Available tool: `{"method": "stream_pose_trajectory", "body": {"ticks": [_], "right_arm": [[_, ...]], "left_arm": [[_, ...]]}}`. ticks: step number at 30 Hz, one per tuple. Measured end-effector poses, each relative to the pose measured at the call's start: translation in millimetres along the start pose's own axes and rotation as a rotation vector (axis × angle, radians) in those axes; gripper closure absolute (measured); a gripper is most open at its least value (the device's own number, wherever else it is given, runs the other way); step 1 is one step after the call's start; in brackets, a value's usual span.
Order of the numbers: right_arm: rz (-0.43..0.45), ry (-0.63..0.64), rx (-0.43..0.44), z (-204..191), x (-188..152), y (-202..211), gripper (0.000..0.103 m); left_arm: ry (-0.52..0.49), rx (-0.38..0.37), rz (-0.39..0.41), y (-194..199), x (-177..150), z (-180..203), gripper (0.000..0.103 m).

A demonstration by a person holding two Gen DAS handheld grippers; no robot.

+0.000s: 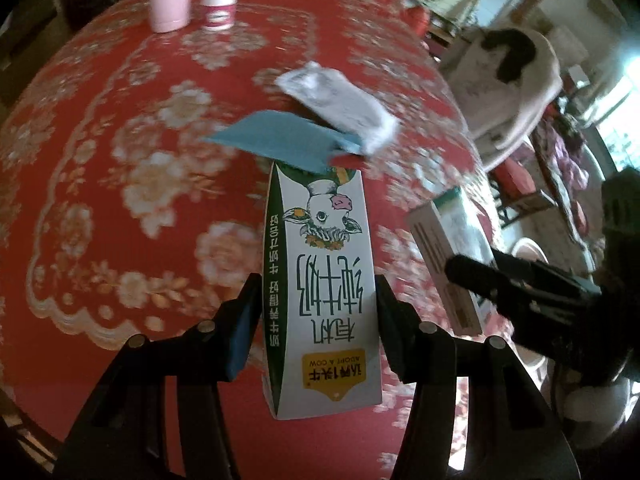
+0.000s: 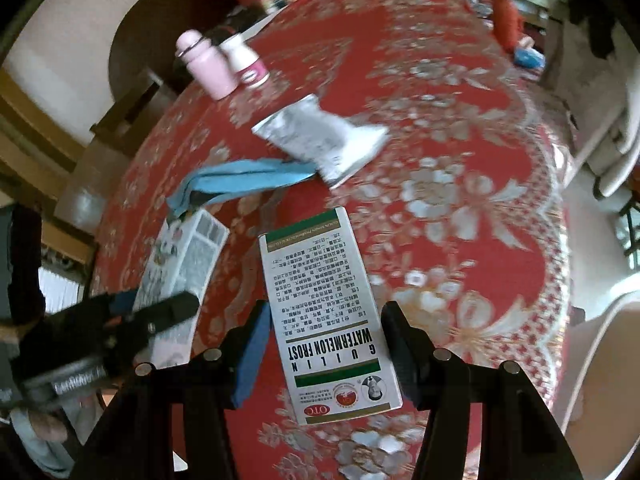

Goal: Collect trash
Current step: 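Carry the milk carton and Watermelon Frost box toward the white bucket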

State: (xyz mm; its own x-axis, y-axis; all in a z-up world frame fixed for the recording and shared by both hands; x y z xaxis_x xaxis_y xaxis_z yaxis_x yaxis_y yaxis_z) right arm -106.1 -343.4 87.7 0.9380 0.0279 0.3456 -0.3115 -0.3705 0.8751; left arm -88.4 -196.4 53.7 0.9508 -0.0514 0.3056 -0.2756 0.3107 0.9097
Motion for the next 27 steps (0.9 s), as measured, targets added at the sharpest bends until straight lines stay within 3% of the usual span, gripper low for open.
{"method": "stream_pose_trajectory", "body": {"ticks": [4,27], "right_arm": [[0.019,-0.043,-0.023,20.6,-4.9,11.9,0.048],[0.155,-0.338,-0.164,151.9,-63.9,102.2,0.048]], "left_arm": [[-0.044,-0.02,-0.024,-6.8,-4.5,25.1,0.051],[-0.336,-0.087,0.006,-26.4,11.3,178.8,0.051]]}}
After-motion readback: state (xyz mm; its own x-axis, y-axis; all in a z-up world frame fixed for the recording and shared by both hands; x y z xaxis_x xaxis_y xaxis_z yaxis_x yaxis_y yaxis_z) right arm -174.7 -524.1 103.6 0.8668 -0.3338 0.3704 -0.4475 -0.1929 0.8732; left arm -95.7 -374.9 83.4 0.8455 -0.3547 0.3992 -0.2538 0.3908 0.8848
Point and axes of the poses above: each gripper's, at about its wrist camera, not at the fingertips, and y roughly against the way its jaws point, z to its right, x to its top, the point moved 4 cm from there along -y, roughly the way its jaws point, and after that the axes turned 3 degrees about -z, right-handed, at the moved point
